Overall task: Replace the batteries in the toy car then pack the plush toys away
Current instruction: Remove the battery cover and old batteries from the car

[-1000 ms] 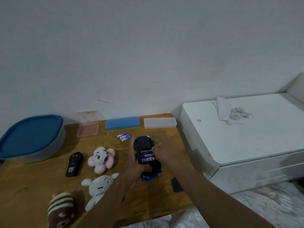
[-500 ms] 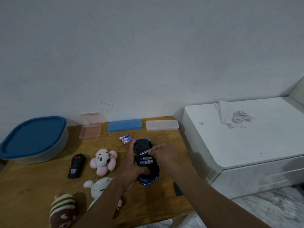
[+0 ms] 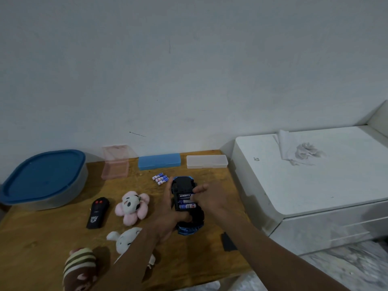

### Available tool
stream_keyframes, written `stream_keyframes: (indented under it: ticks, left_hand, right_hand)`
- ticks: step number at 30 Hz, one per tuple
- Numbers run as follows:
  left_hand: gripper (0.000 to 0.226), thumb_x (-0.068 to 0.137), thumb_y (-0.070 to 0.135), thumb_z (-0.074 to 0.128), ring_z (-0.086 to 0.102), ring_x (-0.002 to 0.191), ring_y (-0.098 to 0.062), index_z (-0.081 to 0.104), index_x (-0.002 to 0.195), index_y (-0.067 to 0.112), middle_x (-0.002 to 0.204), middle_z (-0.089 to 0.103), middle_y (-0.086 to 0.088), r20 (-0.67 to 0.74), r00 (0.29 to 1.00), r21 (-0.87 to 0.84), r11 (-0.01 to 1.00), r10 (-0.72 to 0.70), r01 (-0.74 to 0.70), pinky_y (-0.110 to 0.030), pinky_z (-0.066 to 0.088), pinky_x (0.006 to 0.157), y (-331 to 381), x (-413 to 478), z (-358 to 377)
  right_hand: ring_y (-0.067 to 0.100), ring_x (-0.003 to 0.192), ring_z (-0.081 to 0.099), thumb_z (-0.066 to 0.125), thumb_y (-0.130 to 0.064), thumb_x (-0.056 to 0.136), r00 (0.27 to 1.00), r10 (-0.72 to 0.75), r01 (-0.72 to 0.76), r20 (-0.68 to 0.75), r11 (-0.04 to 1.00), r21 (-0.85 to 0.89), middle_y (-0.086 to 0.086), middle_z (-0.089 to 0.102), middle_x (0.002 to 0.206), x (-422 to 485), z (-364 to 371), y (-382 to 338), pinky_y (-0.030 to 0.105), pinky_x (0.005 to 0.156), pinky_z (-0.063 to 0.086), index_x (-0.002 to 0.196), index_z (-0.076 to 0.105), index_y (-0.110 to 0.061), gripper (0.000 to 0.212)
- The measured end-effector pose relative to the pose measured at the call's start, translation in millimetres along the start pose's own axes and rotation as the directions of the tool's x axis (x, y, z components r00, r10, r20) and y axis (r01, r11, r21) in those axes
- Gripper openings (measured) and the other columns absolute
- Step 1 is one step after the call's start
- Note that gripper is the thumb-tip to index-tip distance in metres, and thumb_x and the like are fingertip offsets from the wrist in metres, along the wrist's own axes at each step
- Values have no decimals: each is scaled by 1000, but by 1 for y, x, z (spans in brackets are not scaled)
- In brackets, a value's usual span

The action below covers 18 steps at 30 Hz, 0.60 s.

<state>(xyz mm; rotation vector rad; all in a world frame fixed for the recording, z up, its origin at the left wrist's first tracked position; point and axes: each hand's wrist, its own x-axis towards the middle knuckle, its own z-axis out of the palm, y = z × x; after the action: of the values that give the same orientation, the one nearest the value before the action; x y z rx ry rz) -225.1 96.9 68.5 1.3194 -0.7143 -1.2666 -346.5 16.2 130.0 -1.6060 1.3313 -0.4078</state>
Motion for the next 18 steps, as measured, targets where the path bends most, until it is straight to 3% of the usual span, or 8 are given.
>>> stream_keyframes:
  ticks: [6, 9, 11, 13, 15, 18]
  left_hand:
    - [121, 54, -8, 74, 62, 113, -34, 19, 128, 70, 136, 54, -8, 14, 1000, 10, 1000, 6, -6, -58, 47, 96, 0, -1, -2]
    - [121, 52, -4, 76, 62, 112, -36, 21, 130, 70, 135, 55, -10, 26, 1000, 12, 1000, 3, -4, -58, 49, 94, 0, -2, 0]
    - [123, 55, -10, 73, 63, 109, -38, 20, 137, 64, 133, 56, -13, 28, 1000, 3, 1000, -6, 6, -56, 52, 90, -2, -3, 1]
    - [123, 58, -16, 68, 63, 108, -39, 18, 142, 58, 131, 56, -16, 32, 999, -13, 1000, -22, 22, -53, 53, 87, -4, -5, 3]
    - [123, 57, -16, 67, 62, 108, -39, 17, 143, 56, 131, 56, -15, 37, 999, -18, 999, -36, 36, -50, 54, 83, -5, -7, 6]
    - [122, 60, -21, 64, 61, 109, -41, 16, 145, 53, 132, 55, -16, 56, 997, -21, 998, -53, 54, -46, 55, 80, -5, -9, 10]
  right_hand:
    - [8, 81, 65, 66, -21, 86, 996, -69, 64, 57, 995, 78, 0, 70, 96, -4, -11, -3, 18, 66, 53, 97, 70, -15, 13]
    - [17, 91, 67, 62, -14, 90, 996, -37, 3, 87, 934, 356, 5, 69, 101, -2, -17, -2, 26, 76, 58, 99, 69, -11, 12]
    - [24, 95, 67, 57, -10, 92, 991, 10, -87, 137, 817, 570, 13, 68, 103, -1, -21, -1, 35, 80, 58, 102, 67, -8, 14]
    - [26, 89, 66, 50, -7, 95, 980, 35, -162, 194, 706, 689, 16, 66, 99, -1, -25, 1, 35, 74, 58, 107, 64, -5, 19]
    - [18, 73, 59, 44, -6, 94, 968, 46, -212, 247, 673, 708, 12, 60, 85, -2, -28, 2, 28, 60, 52, 107, 61, -5, 21]
    - [9, 52, 40, 49, -13, 91, 960, 69, -213, 270, 806, 552, -2, 46, 63, -2, -29, 5, 22, 46, 33, 94, 62, -11, 13]
